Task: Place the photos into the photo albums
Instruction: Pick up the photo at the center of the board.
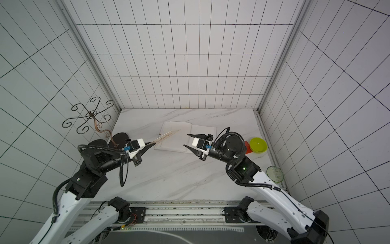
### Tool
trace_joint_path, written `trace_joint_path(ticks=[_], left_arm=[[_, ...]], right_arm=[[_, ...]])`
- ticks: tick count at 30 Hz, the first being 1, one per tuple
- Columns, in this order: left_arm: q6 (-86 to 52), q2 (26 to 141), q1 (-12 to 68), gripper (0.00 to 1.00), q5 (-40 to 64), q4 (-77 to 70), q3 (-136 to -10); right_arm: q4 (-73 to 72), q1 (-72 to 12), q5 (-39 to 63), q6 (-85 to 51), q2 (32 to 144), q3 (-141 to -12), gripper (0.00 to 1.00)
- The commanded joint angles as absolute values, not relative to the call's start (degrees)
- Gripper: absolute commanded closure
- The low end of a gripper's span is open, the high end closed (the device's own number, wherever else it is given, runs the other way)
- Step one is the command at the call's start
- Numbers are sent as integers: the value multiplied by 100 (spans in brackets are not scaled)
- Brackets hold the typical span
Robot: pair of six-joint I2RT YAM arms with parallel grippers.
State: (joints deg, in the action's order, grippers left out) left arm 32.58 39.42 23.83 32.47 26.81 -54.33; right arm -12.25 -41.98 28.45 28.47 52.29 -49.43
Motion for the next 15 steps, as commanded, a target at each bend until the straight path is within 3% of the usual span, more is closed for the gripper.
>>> trace_joint_path(ticks=[1,6,15], left_arm=[[4006,3992,2404,100,3566,3139,-5577],[4249,4142,2426,100,3575,3333,-5684],[4587,4283,2486,100,3476,3523,-5687]], right_arm=[[-1151,-4157,3031,3540,4979,-5014,48],[-1463,-4157,2982,3646,4810,-4807,47],[-1057,-4166,3840,3819,5532,-5294,49]])
